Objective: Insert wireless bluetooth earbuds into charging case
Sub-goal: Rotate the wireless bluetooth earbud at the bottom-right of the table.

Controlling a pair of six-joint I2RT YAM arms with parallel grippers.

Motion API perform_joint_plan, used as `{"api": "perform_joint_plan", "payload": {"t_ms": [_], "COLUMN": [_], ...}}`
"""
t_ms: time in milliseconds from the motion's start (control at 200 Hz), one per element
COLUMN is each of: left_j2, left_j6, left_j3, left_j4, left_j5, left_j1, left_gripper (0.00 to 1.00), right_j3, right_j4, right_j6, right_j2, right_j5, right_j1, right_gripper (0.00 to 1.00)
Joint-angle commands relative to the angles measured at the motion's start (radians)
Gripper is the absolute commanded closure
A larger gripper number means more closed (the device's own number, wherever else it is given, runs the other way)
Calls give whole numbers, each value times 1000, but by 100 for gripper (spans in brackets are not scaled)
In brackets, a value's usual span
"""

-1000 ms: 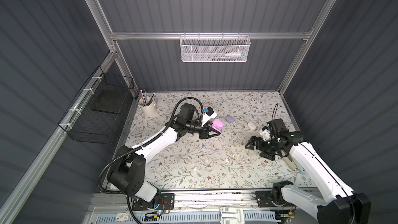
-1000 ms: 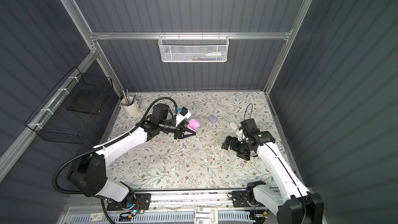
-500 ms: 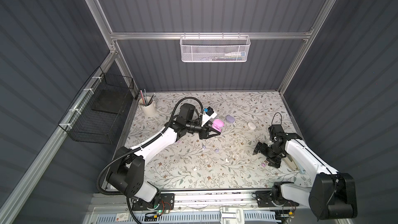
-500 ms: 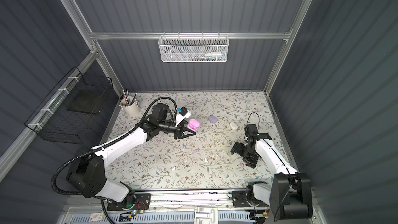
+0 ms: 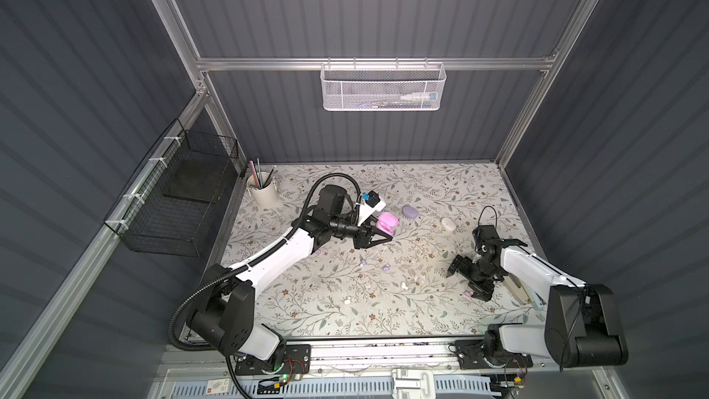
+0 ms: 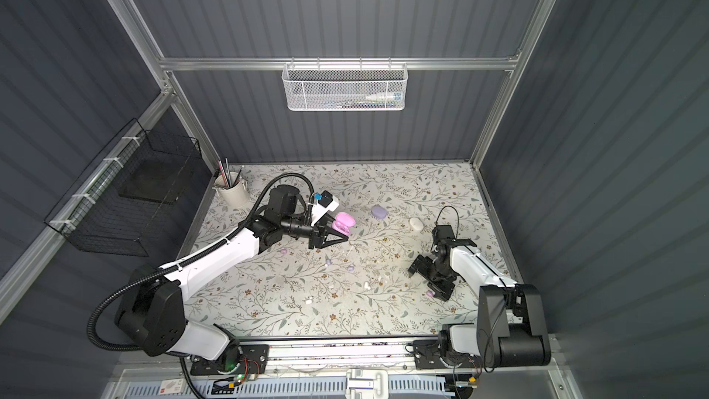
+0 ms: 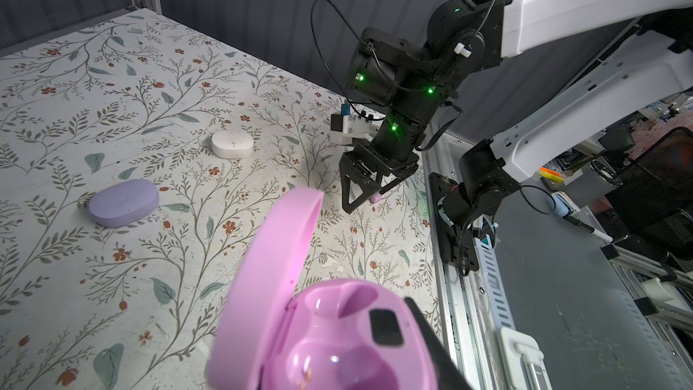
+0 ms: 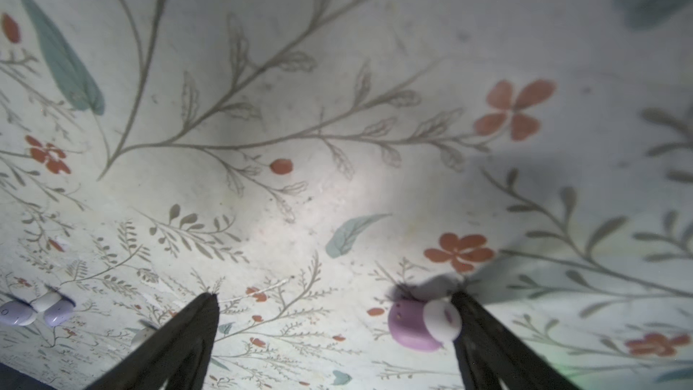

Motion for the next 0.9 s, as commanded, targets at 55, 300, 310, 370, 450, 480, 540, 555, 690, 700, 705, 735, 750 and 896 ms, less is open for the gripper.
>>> {"api": "perform_joint_plan", "payload": {"t_ms": [55, 300, 310, 370, 450, 480, 540, 555, 690, 700, 705, 735, 750, 896], "left_j2": [-24, -26, -25, -24, -22, -23, -25, -26, -25, -25, -24, -26, -26, -25], "left_j6": [12, 14, 14, 15, 12, 11, 14, 15, 17, 17, 17, 17, 17, 20], "left_j3": [-6, -10, -11, -14, -13, -13, -14, -13, -11, -10, -10, -8, -8, -1], "left_j4": [-10, -12, -11, -8, -8, -8, -7, -9, -14, -14, -14, -17, -18, -25], "left_j5": [4, 2, 3, 4, 6, 6, 6, 5, 3, 3, 3, 4, 3, 6], "left_j1": [3, 3, 3, 3, 3, 3, 3, 3, 3, 3, 3, 3, 3, 3], "left_gripper": [76, 76, 76, 76, 76, 76, 76, 76, 76, 76, 76, 76, 76, 76], "right_j3": [2, -1, -2, 3, 2, -1, -8, -8, 10, 15, 17, 33, 42, 106], "right_j4": [42, 62, 63, 61, 66, 72, 88, 89, 43, 32, 27, -7, -24, -132], "right_j6": [68, 112, 112, 117, 134, 147, 169, 171, 155, 150, 148, 127, 117, 34], "right_j2": [3, -17, -17, -10, -3, -3, -3, -2, -8, -10, -10, -15, -18, -27], "right_j5": [-64, -164, -166, -183, -207, -214, -231, -236, -235, -229, -226, -206, -195, -122], "right_j1": [75, 119, 120, 130, 155, 169, 198, 204, 227, 227, 227, 227, 226, 216], "right_gripper": [3, 3, 3, 3, 3, 3, 2, 2, 2, 2, 2, 1, 1, 1]}}
